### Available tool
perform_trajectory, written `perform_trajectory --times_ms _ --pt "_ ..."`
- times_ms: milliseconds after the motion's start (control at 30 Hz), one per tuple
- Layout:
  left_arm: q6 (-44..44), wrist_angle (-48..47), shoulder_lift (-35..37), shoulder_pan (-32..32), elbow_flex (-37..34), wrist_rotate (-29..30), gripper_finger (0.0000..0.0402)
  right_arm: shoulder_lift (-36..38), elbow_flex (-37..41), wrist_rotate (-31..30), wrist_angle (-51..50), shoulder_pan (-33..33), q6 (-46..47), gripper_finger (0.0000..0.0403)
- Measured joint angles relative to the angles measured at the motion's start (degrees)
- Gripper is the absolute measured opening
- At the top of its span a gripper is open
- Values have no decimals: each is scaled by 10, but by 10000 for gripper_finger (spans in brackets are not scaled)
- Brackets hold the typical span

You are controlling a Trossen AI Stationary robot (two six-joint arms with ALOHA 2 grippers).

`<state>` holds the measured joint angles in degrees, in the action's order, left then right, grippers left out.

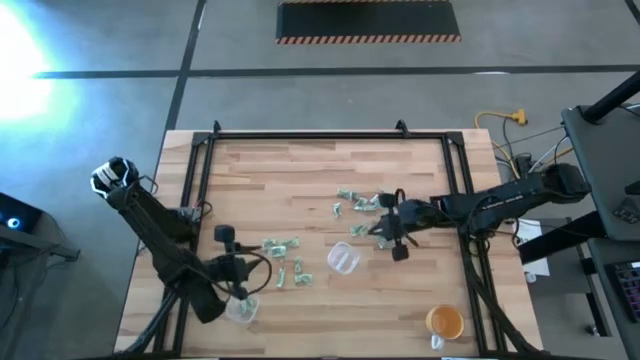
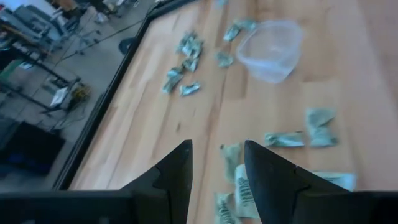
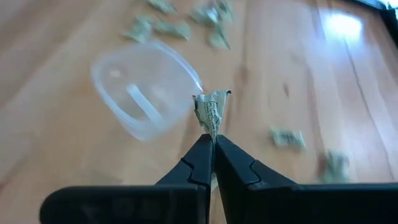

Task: Pick and place items into bin
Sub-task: Put the light green packet into the top transparent bin

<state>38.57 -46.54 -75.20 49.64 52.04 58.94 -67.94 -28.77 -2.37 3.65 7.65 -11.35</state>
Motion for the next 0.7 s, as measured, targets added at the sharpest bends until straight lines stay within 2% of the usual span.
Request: perform_trajectory --times_ms 333,467,700 --pt "1 34 -5 -23 -50 -5 128 -12 0 71 109 39 -52 9" --pt "1 40 -3 -23 -56 -9 128 -68 -2 112 172 39 -81 9" --pt "1 41 -1 -23 -56 -9 128 -159 -71 114 132 30 -85 9"
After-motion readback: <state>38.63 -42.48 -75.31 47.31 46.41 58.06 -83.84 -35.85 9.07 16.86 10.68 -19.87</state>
